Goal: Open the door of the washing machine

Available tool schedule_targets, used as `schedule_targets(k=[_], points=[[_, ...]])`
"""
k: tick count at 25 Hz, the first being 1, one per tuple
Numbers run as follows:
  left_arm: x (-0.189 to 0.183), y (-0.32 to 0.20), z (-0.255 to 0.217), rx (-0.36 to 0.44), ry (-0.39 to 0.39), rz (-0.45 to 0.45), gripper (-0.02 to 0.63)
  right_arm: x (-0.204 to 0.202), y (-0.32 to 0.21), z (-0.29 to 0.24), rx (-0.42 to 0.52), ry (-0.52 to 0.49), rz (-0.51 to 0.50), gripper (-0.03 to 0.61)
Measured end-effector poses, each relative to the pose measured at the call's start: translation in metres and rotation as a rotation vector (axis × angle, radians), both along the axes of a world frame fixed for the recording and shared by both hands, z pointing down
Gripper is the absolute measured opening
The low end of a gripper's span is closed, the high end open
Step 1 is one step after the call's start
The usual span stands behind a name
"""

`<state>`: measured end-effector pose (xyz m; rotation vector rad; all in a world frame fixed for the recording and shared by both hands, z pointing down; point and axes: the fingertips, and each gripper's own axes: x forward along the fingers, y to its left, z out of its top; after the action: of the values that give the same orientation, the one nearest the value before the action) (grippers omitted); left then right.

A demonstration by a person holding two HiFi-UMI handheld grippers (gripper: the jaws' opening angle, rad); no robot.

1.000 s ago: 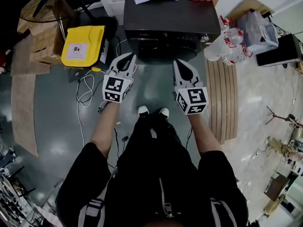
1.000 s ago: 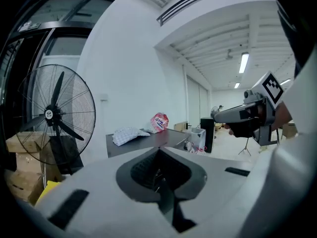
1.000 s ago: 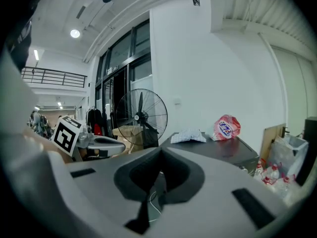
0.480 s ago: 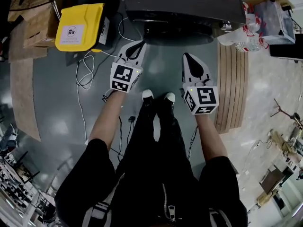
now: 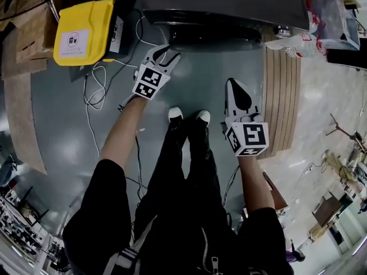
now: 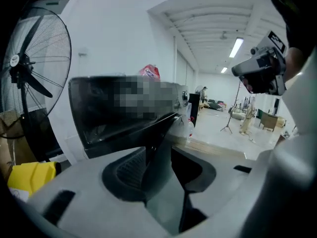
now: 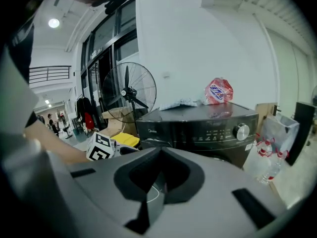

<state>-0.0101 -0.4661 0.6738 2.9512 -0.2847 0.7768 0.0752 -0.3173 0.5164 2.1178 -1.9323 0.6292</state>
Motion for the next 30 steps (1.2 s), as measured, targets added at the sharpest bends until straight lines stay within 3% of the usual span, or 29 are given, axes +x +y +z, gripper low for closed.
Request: schedule_targets(k=[8, 13, 18, 26, 30], points=[[0.027, -0.024, 0.083, -0.065, -0.072, 0.090, 0.193, 0.022, 0.022, 0.031, -0.060, -0.008, 0.088, 0.003], [0.045, -0.030, 0.117, -0.076, -0.120, 0.142, 0.172, 0.031, 0.037, 0.049, -0.106, -0.008, 0.127, 0.003], [0.053, -0.034, 0.126, -0.077, -0.126, 0.142, 0.117, 0.037, 0.050, 0.055, -0.134, -0.005, 0.150, 0.003], [0.046, -0.020, 0.121, -0.068, -0.137, 0.182, 0.094, 0.040, 0.073, 0.061, -0.145, -0.021, 0.185, 0.003], [0.038, -0.002, 0.125, -0.072, -0.116, 0.157, 0.091, 0.041, 0.092, 0.064, -0.139, -0.032, 0.203, 0.003]])
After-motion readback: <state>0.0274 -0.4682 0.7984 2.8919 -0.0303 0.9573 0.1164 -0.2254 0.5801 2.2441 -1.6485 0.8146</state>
